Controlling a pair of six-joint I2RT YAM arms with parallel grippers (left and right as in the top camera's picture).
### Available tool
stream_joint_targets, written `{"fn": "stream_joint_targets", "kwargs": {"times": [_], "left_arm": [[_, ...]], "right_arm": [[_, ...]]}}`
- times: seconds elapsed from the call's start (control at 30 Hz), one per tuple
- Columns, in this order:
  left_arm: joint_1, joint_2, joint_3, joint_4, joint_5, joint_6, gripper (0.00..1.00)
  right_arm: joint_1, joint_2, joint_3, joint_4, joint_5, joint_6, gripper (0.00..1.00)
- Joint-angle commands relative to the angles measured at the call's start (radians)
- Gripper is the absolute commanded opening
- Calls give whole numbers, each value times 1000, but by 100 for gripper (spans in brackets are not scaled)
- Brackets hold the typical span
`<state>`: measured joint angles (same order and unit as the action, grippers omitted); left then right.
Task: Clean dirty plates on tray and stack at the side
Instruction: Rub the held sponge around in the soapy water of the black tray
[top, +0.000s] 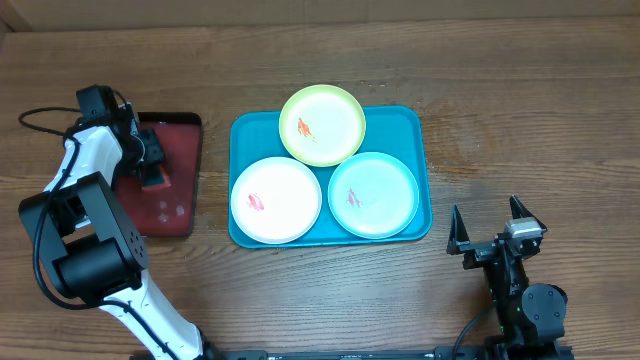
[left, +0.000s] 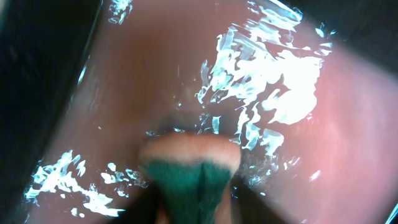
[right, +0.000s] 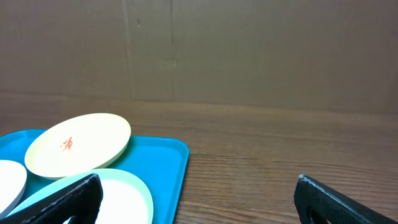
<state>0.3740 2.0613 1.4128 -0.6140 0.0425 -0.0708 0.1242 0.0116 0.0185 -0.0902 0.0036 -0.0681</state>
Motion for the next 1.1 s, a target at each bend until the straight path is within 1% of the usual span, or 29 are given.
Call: {"fn": "stream_joint_targets", "kwargs": {"times": [0.0,0.17,0.2,0.27,0.3,0.37,0.4,0.5,0.53,0.57,0.6,0.87,1.0,1.03,1.07], "left_arm": [[5,12,9,-48,18,10,100],[5,12,9,-147,18,10,100],[5,12,9,-155,18,10,95],[5,12,9,-177,18,11,67],[5,12,9,-191,18,11,40],[5,12,9,-199,18,10,8],[5,12,9,-202,18,10,4],[5,12,9,-197,17,11,4],[5,12,9,-192,18,11,19],[5,12,9,-184,18,11,52],[5,12,9,-174,18,11,100],[5,12,9,-26,17,13,100],[5,12,9,36,5,35,100],[5,12,9,44,0,35,91],[5,12,9,50,-1,39,68]], "right_arm": [[-2,-9,-10,6,-4,-4,100],[-2,-9,-10,6,-4,-4,100],[-2,-9,-10,6,-4,-4,100],[-2,-9,-10,6,-4,-4,100],[-2,-9,-10,6,-4,-4,100],[-2,-9,-10,6,-4,-4,100],[-2,-9,-10,6,-4,-4,100],[-2,-9,-10,6,-4,-4,100],[-2,-9,-10,6,-4,-4,100],[-2,-9,-10,6,-4,-4,100],[-2,-9,-10,6,-5,-4,100],[-2,-9,-10,6,-5,-4,100],[-2,-9,-10,6,-4,-4,100],[-2,-9,-10,6,-5,-4,100],[-2,-9,-10,6,-4,-4,100]]}}
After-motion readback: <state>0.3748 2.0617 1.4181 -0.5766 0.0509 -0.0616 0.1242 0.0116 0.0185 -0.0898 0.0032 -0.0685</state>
